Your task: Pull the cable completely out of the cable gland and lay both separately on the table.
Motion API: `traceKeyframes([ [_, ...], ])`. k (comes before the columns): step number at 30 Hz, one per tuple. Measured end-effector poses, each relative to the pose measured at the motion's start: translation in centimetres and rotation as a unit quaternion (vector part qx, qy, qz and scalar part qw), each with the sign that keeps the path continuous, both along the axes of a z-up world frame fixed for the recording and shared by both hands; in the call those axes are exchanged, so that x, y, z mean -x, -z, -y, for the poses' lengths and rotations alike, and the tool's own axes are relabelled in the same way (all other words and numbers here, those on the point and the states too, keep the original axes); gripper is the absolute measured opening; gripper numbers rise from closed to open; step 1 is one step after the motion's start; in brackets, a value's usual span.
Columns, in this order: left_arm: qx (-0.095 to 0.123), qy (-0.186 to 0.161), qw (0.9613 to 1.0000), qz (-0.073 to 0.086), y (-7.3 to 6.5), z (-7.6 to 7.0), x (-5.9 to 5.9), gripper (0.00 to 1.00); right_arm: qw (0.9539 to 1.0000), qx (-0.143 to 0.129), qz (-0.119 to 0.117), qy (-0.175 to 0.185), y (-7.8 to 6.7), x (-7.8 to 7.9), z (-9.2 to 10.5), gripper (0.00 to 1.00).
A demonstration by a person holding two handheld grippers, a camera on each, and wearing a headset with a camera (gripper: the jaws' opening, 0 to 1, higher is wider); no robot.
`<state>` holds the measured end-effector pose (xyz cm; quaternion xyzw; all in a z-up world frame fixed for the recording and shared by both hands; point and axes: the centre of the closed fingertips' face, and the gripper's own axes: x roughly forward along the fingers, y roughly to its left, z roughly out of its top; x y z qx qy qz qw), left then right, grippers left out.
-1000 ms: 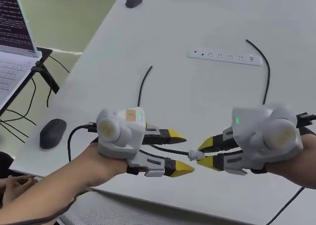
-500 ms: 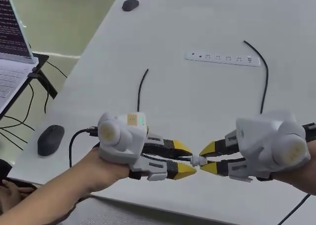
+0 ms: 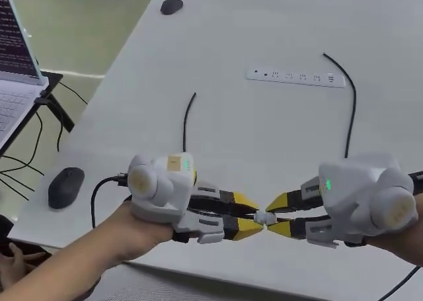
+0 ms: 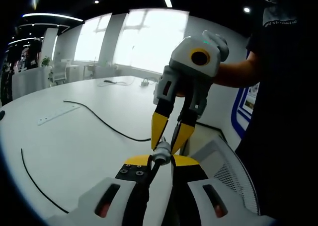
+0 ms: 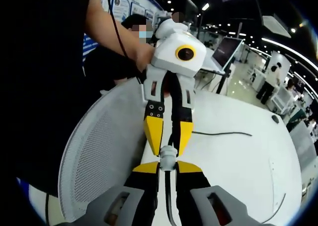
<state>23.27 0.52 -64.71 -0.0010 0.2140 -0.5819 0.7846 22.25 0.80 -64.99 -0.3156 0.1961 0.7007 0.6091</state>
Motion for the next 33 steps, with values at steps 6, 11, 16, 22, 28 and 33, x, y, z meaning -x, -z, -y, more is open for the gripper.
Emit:
traceKeyframes([
  [6,0.004,-0.003,1.0000,-0.005,-0.3,0.0,0.1,0.16,0.9995,-0.024,-0.017,0.008,-0.1,0.0,0.0,0.07],
  [11,-0.011,0.001,0.9997,-0.022,0.0,0.3,0.4,0.15,0.9993,-0.020,-0.030,0.007,0.3,0.3,0.0,0.08],
  [16,-0.005,-0.001,0.9995,-0.030,-0.2,0.2,0.2,0.15,0.9964,-0.035,-0.068,0.037,-0.2,-0.2,0.4,0.09],
  [22,-0.006,-0.004,0.9996,-0.027,-0.4,0.1,-0.2,0.15,0.9652,-0.076,-0.218,0.123,-1.1,-1.2,1.4,0.18],
  [28,-0.017,0.005,0.9998,-0.003,-0.9,-0.1,-0.5,0.15,0.8950,-0.141,-0.389,0.166,-2.8,-2.6,1.2,0.19],
  [33,-0.024,0.012,0.9996,0.008,-1.1,0.0,-0.6,0.15,0.8762,-0.134,-0.433,0.163,-2.1,-3.2,1.1,0.18],
])
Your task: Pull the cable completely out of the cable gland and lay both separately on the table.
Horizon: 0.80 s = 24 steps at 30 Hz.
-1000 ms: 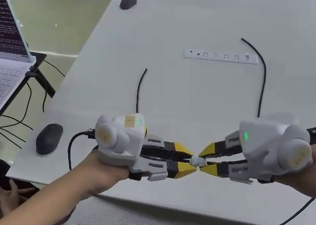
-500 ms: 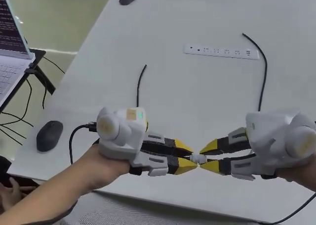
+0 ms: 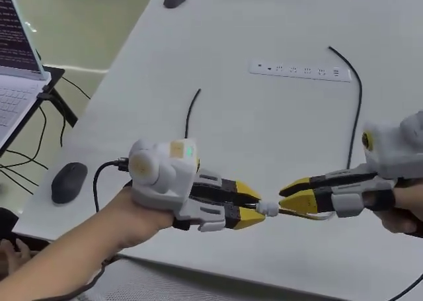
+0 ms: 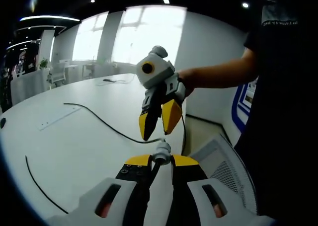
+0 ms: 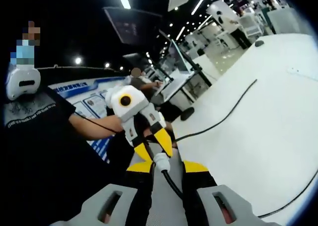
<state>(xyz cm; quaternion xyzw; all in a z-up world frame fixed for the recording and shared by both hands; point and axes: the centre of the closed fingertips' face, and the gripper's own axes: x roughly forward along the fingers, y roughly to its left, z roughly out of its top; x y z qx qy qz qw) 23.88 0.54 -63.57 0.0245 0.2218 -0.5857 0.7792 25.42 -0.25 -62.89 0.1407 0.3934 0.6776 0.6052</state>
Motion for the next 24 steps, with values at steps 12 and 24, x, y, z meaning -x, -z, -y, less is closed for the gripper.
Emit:
traceKeyframes([
  [12,-0.001,0.002,1.0000,-0.004,0.0,0.0,-0.3,0.15,0.9980,-0.007,-0.047,-0.041,0.1,2.4,-0.7,0.10],
  [24,0.000,-0.002,0.9997,-0.023,0.2,0.3,-0.4,0.15,0.9943,-0.006,0.085,-0.064,-0.2,2.2,-0.7,0.08],
])
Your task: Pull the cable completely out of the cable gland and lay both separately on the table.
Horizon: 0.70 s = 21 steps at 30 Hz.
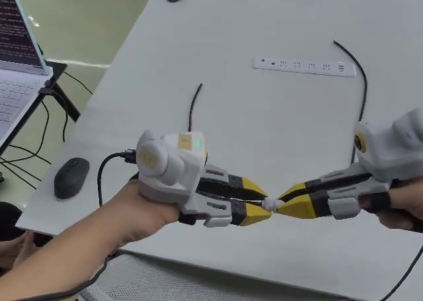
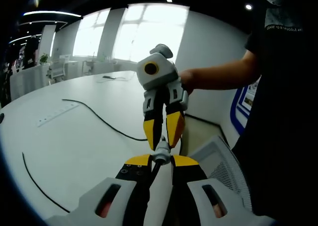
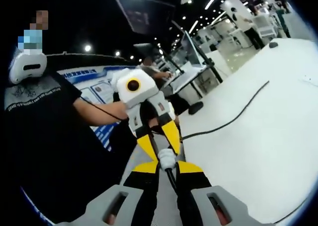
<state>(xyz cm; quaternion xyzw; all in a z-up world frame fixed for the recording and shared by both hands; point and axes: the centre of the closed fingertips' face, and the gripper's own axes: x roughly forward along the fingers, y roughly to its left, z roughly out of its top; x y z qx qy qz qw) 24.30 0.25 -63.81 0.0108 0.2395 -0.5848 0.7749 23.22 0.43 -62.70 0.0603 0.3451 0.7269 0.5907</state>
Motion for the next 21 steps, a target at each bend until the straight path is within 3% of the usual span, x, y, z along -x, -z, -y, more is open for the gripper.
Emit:
traceKeyframes([
  [2,0.003,-0.001,1.0000,-0.005,0.0,0.0,0.0,0.15,0.9995,-0.003,0.033,-0.003,-0.1,0.1,0.0,0.08],
  [3,0.004,0.000,1.0000,-0.008,-0.1,0.0,0.0,0.15,0.9995,-0.001,0.032,-0.001,-0.2,0.2,0.0,0.08],
  [4,0.004,-0.001,0.9999,-0.011,-0.1,0.1,0.1,0.15,0.9987,0.000,0.050,0.000,-0.1,0.1,0.1,0.08],
  [6,-0.003,0.002,0.9998,-0.021,0.2,0.2,0.4,0.15,0.9972,-0.010,0.074,0.000,-0.4,0.1,0.2,0.00],
  [8,0.005,0.001,0.9999,-0.010,-0.2,0.5,0.6,0.15,0.9991,-0.027,0.030,0.015,-1.6,0.6,-0.1,0.00],
  [9,0.030,-0.005,0.9995,-0.005,-1.2,0.8,0.3,0.15,0.9994,-0.003,0.021,0.028,-0.8,0.3,0.1,0.00],
  [10,0.017,-0.002,0.9998,-0.013,-0.9,0.8,0.4,0.15,0.9995,-0.012,0.006,0.030,-1.1,0.1,-0.1,0.00],
  [11,0.017,-0.001,0.9998,-0.011,-0.9,0.9,0.5,0.15,0.9990,-0.007,-0.014,0.041,-1.1,-0.2,0.1,0.00],
  [13,0.019,-0.003,0.9997,-0.016,-0.8,0.9,0.4,0.15,0.9990,-0.004,0.010,0.044,-0.6,-0.8,0.2,0.00],
  [16,0.014,-0.001,0.9998,-0.015,-0.7,0.9,0.6,0.15,0.9988,0.001,-0.028,0.041,-0.5,-0.5,0.7,0.00],
  [19,0.014,0.001,0.9998,-0.013,-0.8,0.8,0.6,0.15,0.9979,-0.005,-0.042,0.048,-0.4,-0.9,0.7,0.00],
  [20,0.015,0.001,0.9998,-0.012,-0.8,0.8,0.6,0.15,0.9959,-0.006,-0.074,0.053,-0.4,-0.8,0.7,0.03],
  [21,0.017,0.000,0.9998,-0.012,-0.9,0.8,0.5,0.15,0.9955,-0.004,-0.079,0.052,-0.4,-0.7,0.7,0.09],
])
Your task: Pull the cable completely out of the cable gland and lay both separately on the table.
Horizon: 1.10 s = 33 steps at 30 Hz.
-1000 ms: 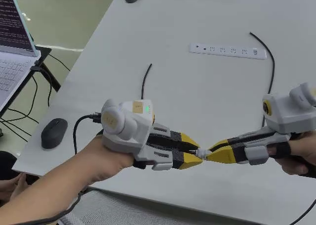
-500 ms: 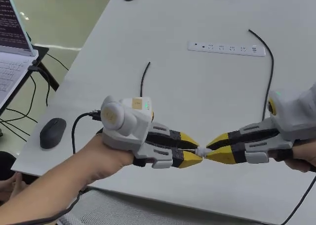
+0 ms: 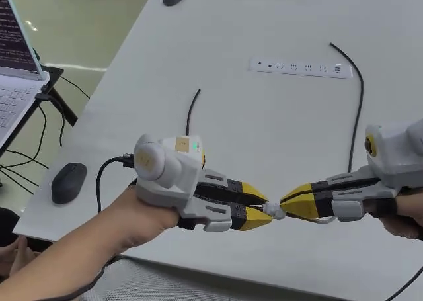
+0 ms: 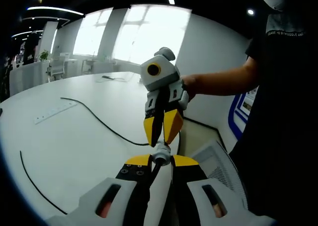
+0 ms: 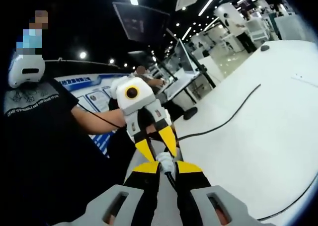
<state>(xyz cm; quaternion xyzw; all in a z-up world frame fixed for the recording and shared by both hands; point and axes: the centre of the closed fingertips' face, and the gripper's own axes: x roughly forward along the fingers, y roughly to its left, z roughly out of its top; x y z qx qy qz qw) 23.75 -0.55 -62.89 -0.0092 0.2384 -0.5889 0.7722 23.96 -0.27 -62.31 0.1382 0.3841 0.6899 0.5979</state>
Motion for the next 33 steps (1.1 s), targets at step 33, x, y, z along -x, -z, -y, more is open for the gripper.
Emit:
traceKeyframes([
  [33,0.009,-0.018,0.9988,-0.044,0.6,-0.5,0.3,0.15,0.9386,0.022,0.339,-0.059,0.7,1.4,-0.2,0.07],
])
